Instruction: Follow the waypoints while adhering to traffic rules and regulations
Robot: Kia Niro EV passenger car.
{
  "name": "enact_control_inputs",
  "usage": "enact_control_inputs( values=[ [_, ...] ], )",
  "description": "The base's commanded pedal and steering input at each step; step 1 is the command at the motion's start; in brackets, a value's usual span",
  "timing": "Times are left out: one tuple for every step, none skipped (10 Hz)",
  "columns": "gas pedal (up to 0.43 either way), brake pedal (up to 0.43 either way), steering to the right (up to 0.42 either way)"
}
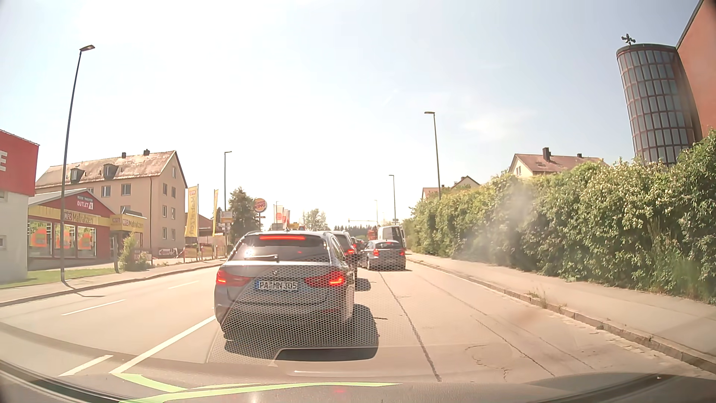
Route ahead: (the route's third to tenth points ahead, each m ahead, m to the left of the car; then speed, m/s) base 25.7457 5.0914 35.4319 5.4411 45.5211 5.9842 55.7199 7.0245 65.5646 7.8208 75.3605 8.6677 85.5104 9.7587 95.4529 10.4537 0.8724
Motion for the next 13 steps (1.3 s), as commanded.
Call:
enact_control_inputs(
  values=[
    [0.000,0.018,-0.010],
    [0.000,0.049,-0.011],
    [0.000,0.073,-0.011],
    [0.000,0.085,-0.011],
    [0.000,0.098,-0.010],
    [0.000,0.116,-0.010],
    [0.000,0.128,-0.010],
    [0.000,0.140,-0.009],
    [0.000,0.146,-0.009],
    [0.000,0.152,-0.009],
    [0.000,0.152,-0.009],
    [0.000,0.159,-0.009],
    [0.000,0.152,-0.009]
  ],
)
